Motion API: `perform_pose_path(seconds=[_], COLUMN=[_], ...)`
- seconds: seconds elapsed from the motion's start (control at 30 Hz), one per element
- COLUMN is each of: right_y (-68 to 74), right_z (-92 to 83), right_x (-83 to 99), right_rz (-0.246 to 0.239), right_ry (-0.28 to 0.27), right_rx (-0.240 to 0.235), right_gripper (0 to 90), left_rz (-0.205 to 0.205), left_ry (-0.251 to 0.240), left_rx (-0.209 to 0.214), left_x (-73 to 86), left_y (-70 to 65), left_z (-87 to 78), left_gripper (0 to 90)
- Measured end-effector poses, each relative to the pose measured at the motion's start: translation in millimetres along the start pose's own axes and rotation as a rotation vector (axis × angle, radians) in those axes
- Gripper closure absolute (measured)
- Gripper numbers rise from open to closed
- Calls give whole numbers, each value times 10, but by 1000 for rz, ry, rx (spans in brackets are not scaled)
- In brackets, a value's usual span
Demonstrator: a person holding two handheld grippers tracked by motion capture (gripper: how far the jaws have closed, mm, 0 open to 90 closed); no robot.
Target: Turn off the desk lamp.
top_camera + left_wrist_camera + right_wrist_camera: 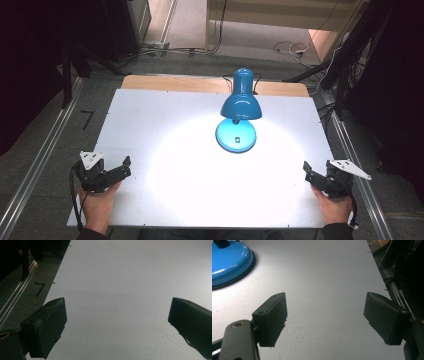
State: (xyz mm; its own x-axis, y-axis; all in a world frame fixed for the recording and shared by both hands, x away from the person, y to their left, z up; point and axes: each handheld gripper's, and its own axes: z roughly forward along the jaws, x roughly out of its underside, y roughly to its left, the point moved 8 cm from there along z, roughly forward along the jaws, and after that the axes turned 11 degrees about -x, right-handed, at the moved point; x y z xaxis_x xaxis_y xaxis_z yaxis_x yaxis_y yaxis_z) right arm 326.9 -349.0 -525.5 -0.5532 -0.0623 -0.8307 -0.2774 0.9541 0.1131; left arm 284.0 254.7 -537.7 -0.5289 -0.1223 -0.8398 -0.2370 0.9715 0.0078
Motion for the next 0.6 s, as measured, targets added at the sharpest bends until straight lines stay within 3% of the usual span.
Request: perform_pose_path(seconds=[0.4, 0.6], right_y=[266, 358], right_z=[77, 131], right_x=[-59, -97], right_rz=[-5, -32], right_ry=[6, 1], right_rx=[-72, -84], right_gripper=[178, 196], left_rz=[-4, 5], left_ry=[5, 11], left_rx=[14, 19], left_x=[10, 17], left_y=[-27, -52], left_z=[8, 16], left_gripper=[26, 26])
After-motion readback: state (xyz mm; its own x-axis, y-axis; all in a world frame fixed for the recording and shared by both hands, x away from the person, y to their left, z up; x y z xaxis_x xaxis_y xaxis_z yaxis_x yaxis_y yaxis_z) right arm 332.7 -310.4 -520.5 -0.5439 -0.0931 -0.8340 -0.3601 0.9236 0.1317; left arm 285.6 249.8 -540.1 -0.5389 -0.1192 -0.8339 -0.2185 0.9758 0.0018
